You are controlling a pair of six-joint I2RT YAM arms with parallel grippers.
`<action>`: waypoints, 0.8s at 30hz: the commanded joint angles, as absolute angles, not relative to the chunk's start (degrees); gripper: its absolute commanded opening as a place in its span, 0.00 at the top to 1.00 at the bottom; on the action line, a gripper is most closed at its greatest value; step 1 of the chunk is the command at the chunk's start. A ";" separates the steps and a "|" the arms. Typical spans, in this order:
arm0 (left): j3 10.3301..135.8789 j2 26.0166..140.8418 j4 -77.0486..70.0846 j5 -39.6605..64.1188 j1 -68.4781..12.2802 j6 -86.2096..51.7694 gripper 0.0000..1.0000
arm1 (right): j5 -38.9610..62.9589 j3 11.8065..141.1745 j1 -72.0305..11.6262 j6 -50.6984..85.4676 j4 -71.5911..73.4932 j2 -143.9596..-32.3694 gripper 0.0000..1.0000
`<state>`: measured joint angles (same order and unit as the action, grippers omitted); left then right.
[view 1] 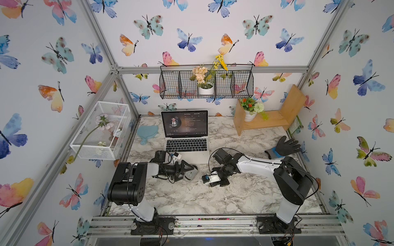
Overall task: Remove the wireless mouse receiver from the laptop
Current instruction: Place the mouse at the center of the board.
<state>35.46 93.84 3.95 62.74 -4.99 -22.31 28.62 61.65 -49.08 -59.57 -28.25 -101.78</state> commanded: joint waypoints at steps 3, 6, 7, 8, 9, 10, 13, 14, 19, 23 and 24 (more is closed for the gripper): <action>38.64 87.54 11.37 58.55 -3.35 -20.62 0.01 | 28.11 61.44 -48.04 -58.10 -29.82 -99.57 0.84; 40.25 84.24 13.89 55.32 -2.03 -20.62 0.01 | 28.22 62.47 -47.27 -57.80 -30.44 -98.17 0.84; 41.09 83.34 15.40 53.77 -1.63 -20.04 0.01 | 28.44 63.25 -46.91 -57.46 -30.85 -97.77 0.84; 41.92 82.51 16.43 52.83 -1.13 -19.78 0.01 | 28.69 64.05 -46.53 -57.44 -31.48 -97.28 0.84; 42.31 81.60 16.60 52.52 -0.61 -19.93 0.01 | 28.66 64.77 -46.28 -57.47 -31.87 -96.98 0.84; 42.73 80.34 16.33 52.50 0.01 -20.58 0.01 | 28.36 65.62 -46.15 -57.40 -32.30 -96.61 0.84; 43.57 76.46 13.98 53.74 1.05 -22.67 0.01 | 27.55 68.69 -45.84 -57.35 -34.32 -96.16 0.84; 43.75 75.30 12.75 54.76 1.06 -23.73 0.08 | 27.51 69.79 -45.66 -57.48 -34.98 -96.02 0.85; 42.65 74.42 4.72 66.40 0.35 -28.34 0.28 | 27.78 74.07 -44.94 -56.69 -35.84 -94.13 0.86; 42.66 74.62 2.03 72.54 -3.25 -28.70 0.27 | 29.79 76.66 -43.89 -54.53 -33.56 -91.88 0.87; 42.88 74.53 1.35 72.91 -4.62 -29.15 0.25 | 29.94 77.37 -43.80 -54.12 -33.49 -91.76 0.87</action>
